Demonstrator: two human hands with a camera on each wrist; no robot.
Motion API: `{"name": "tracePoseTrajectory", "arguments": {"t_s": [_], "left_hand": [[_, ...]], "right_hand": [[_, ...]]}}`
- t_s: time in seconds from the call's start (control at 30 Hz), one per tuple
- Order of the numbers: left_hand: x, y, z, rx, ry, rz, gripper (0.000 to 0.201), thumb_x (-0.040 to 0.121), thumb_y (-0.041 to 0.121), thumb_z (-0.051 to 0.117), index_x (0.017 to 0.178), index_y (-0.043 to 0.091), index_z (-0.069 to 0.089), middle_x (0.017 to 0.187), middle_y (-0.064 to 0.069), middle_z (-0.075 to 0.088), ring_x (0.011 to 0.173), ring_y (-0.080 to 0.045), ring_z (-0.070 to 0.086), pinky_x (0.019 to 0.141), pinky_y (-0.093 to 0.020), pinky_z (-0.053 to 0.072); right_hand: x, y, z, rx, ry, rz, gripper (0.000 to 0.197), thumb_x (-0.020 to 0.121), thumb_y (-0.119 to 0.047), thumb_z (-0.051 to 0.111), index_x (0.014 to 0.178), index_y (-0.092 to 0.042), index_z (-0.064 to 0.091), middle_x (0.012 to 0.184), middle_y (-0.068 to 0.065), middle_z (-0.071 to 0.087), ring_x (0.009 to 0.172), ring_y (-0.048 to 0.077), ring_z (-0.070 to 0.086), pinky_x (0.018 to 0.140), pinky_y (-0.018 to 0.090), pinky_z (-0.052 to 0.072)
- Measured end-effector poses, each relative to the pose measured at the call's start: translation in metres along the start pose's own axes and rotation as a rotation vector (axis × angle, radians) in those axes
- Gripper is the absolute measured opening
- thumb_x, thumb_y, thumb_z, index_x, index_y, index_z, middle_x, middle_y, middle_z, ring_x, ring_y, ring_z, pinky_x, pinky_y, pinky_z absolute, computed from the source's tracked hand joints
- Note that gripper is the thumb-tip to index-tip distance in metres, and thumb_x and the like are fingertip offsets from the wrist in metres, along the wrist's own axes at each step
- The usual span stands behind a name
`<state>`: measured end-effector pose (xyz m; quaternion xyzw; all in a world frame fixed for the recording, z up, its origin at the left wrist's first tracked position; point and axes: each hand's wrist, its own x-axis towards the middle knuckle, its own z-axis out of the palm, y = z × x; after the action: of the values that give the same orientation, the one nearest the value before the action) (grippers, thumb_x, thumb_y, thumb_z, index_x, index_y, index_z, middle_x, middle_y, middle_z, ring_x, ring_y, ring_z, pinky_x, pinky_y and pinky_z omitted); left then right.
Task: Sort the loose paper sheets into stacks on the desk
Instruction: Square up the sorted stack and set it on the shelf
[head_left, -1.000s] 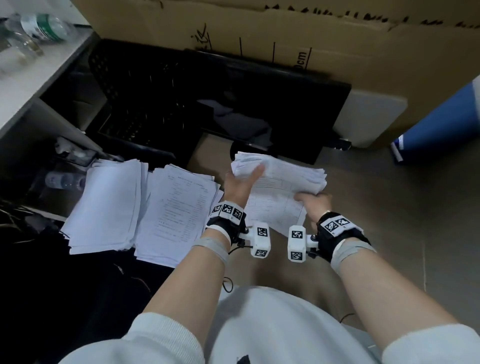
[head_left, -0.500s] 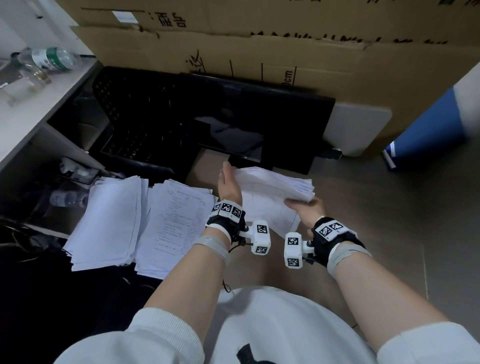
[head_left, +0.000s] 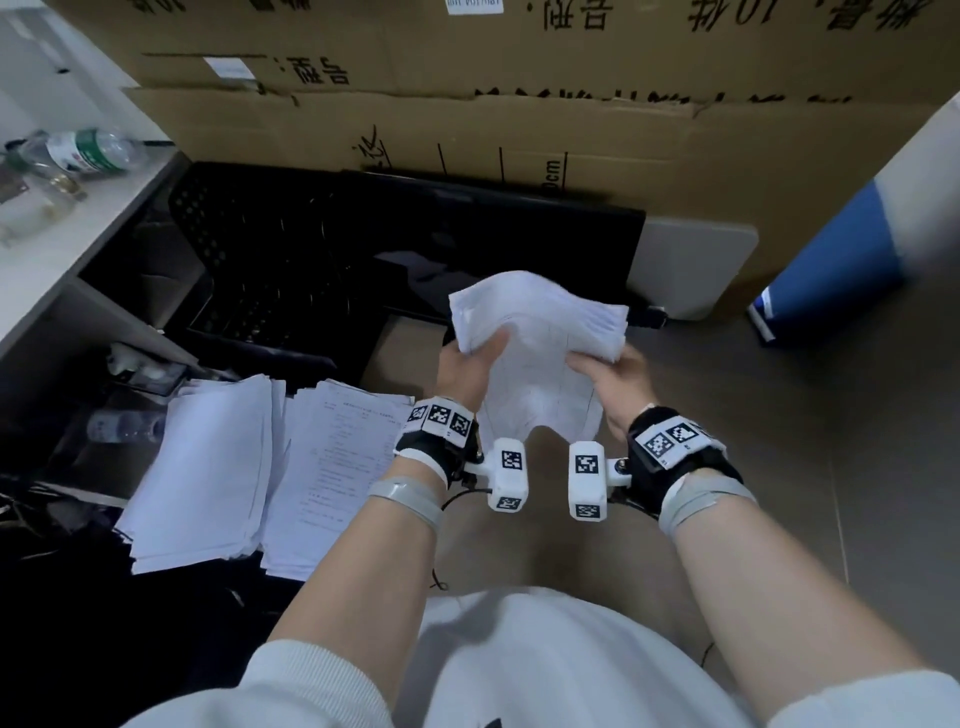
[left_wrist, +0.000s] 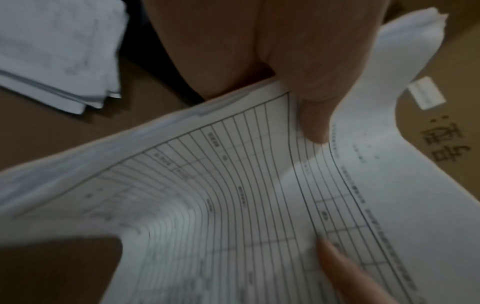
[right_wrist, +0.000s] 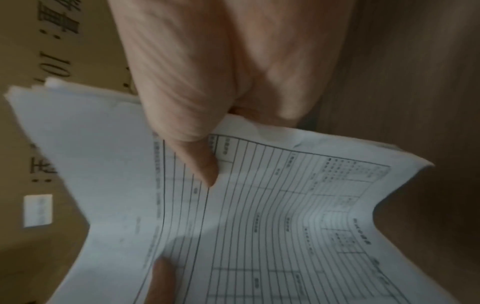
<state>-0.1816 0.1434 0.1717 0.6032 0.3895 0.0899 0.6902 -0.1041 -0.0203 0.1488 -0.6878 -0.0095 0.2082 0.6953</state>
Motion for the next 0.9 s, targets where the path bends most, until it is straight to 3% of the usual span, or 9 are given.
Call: {"name": "tracePoseTrajectory", "arguments": {"t_s": [0.1, 0.27, 0.4, 0.47, 0.57, 0.63, 0.73, 0.8, 0.9], "left_hand": [[-0.003, 0.015, 0.012, -0.055, 0.004, 0.067, 0.014, 0.089, 0.034, 0.072, 0.091, 0.022, 0.066, 0.089, 0.003, 0.072, 0.085, -0.017, 0.071, 0.07, -0.028, 0.057], [0.008, -0.01, 0.001, 0.015, -0.011, 0.106, 0.031, 0.075, 0.024, 0.087, 0.099, 0.014, 0.07, 0.094, -0.001, 0.076, 0.087, -0.018, 0.074, 0.075, -0.033, 0.06], [0.005, -0.078, -0.009, 0.342, 0.008, -0.065, 0.065, 0.071, 0.03, 0.089, 0.124, 0.008, 0.057, 0.106, 0.002, 0.062, 0.099, -0.019, 0.063, 0.09, -0.032, 0.052], [0.006, -0.091, -0.008, 0.337, 0.052, -0.108, 0.061, 0.078, 0.024, 0.084, 0.128, 0.005, 0.053, 0.105, 0.0, 0.055, 0.097, -0.015, 0.055, 0.086, -0.028, 0.045], [0.017, -0.086, -0.006, 0.392, 0.014, -0.082, 0.03, 0.083, 0.03, 0.079, 0.095, 0.008, 0.061, 0.09, 0.0, 0.061, 0.081, -0.017, 0.058, 0.077, -0.035, 0.049], [0.018, -0.075, -0.01, 0.313, 0.0, -0.104, 0.025, 0.08, 0.033, 0.081, 0.084, 0.015, 0.064, 0.085, 0.001, 0.07, 0.079, -0.018, 0.067, 0.073, -0.034, 0.057], [0.007, -0.067, -0.017, 0.206, -0.061, -0.159, 0.028, 0.083, 0.028, 0.081, 0.102, 0.013, 0.067, 0.095, 0.002, 0.072, 0.081, -0.013, 0.067, 0.069, -0.027, 0.052], [0.002, -0.069, -0.019, 0.246, -0.049, -0.163, 0.043, 0.085, 0.033, 0.077, 0.117, 0.008, 0.065, 0.11, -0.003, 0.071, 0.088, -0.016, 0.066, 0.08, -0.029, 0.05], [-0.001, -0.066, -0.022, 0.139, 0.008, -0.093, 0.035, 0.088, 0.03, 0.074, 0.112, 0.005, 0.071, 0.106, -0.005, 0.073, 0.098, -0.022, 0.07, 0.094, -0.036, 0.055]], "right_hand": [[0.004, -0.006, 0.005, 0.062, 0.0, 0.005, 0.03, 0.085, -0.008, 0.071, 0.115, -0.01, 0.069, 0.107, 0.001, 0.075, 0.101, 0.015, 0.07, 0.092, 0.035, 0.054], [-0.008, -0.003, 0.001, 0.057, 0.081, -0.056, 0.032, 0.082, 0.008, 0.067, 0.104, -0.015, 0.071, 0.099, -0.003, 0.075, 0.094, 0.012, 0.071, 0.082, 0.024, 0.056], [-0.031, 0.056, -0.012, -0.185, 0.027, 0.312, 0.037, 0.081, -0.016, 0.079, 0.114, -0.008, 0.066, 0.102, 0.005, 0.07, 0.087, 0.021, 0.069, 0.061, 0.017, 0.049], [-0.036, 0.075, -0.013, -0.203, 0.05, 0.39, 0.027, 0.083, -0.019, 0.077, 0.105, -0.008, 0.066, 0.088, 0.004, 0.067, 0.072, 0.014, 0.064, 0.052, 0.012, 0.048], [-0.026, 0.081, -0.011, -0.173, 0.12, 0.413, 0.032, 0.081, -0.033, 0.078, 0.104, -0.013, 0.068, 0.097, 0.004, 0.07, 0.09, 0.024, 0.068, 0.083, 0.03, 0.055], [-0.019, 0.073, -0.011, -0.206, 0.116, 0.387, 0.034, 0.081, -0.039, 0.077, 0.103, -0.015, 0.069, 0.103, 0.005, 0.072, 0.085, 0.02, 0.068, 0.085, 0.034, 0.054], [-0.011, 0.056, -0.011, -0.164, 0.134, 0.374, 0.05, 0.07, -0.049, 0.082, 0.102, -0.013, 0.069, 0.095, 0.004, 0.075, 0.083, 0.023, 0.073, 0.084, 0.041, 0.059], [-0.009, 0.046, -0.01, -0.162, 0.119, 0.343, 0.06, 0.066, -0.052, 0.084, 0.107, -0.012, 0.066, 0.098, 0.005, 0.074, 0.087, 0.024, 0.073, 0.085, 0.044, 0.059], [-0.009, 0.034, -0.01, -0.235, 0.026, 0.304, 0.079, 0.057, -0.065, 0.084, 0.114, -0.015, 0.063, 0.105, 0.002, 0.072, 0.092, 0.02, 0.071, 0.084, 0.039, 0.058]]}}
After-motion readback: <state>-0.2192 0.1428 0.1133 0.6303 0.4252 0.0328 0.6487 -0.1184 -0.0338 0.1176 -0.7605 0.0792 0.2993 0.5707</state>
